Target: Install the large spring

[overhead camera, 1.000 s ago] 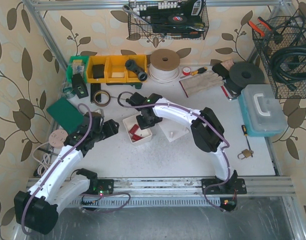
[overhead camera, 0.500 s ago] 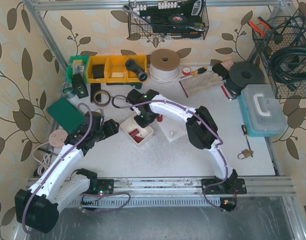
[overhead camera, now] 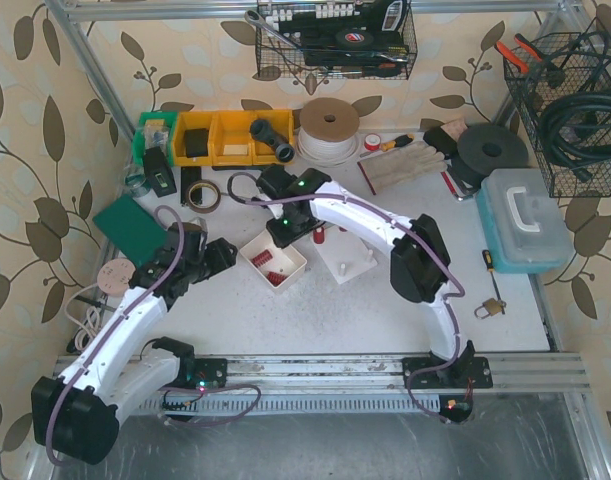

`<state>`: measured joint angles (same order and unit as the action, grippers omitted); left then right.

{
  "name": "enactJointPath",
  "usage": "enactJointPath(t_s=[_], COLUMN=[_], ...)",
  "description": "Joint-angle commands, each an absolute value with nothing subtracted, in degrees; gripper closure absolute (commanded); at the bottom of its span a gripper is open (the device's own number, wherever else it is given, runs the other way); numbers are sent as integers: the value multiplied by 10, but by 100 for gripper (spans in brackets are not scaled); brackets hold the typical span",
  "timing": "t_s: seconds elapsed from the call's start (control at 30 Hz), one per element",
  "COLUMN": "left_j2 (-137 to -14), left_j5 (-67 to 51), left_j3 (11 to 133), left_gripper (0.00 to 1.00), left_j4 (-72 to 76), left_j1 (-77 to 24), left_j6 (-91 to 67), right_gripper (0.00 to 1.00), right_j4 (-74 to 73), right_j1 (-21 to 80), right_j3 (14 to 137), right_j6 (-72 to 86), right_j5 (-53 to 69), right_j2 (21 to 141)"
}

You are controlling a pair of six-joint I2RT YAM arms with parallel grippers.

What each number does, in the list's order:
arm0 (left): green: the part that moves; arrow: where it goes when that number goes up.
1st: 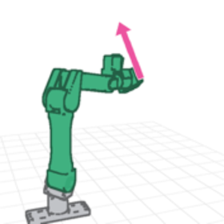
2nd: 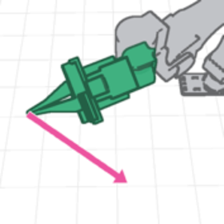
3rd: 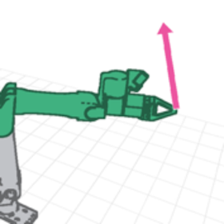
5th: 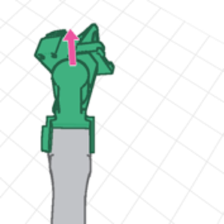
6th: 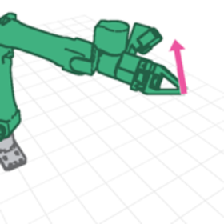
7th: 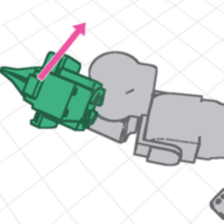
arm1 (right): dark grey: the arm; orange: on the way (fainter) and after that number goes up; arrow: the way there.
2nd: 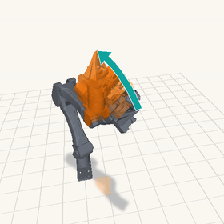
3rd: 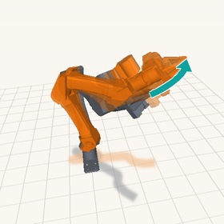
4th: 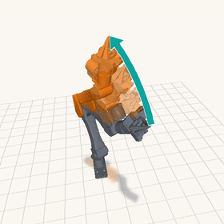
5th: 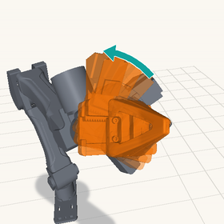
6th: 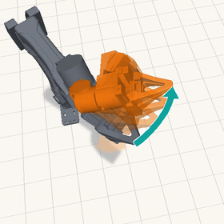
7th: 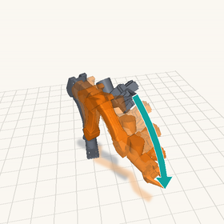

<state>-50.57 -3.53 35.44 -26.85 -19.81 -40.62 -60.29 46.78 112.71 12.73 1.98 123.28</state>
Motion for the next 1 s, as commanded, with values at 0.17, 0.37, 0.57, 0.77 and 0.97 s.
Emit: enactJointPath(t_s=[0.17,0.37,0.57,0.77,0.97], left_j2=[-479,-473,-490,-497,-502], left_j5=[-12,-2,-4,-4,-5], left_j3=[352,351,357,355,356], left_gripper=[35,35,35,36,36], left_j4=[-276,-283,-286,-282,-280], left_j1=[-191,-191,-191,-191,-190], left_j6=[-427,-433,-433,-439,-439], right_gripper=[53,54,54,51,48], right_j4=[-537,-539,-533,-499,-485], right_j1=[525,525,519,517,519], right_j3=[1129,1181,1213,1198,1180], right_j6=[216,226,265,336,376], right_j5=[59,46,27,23,-7], right_j2=[1222,1294,1344,1364,1369])
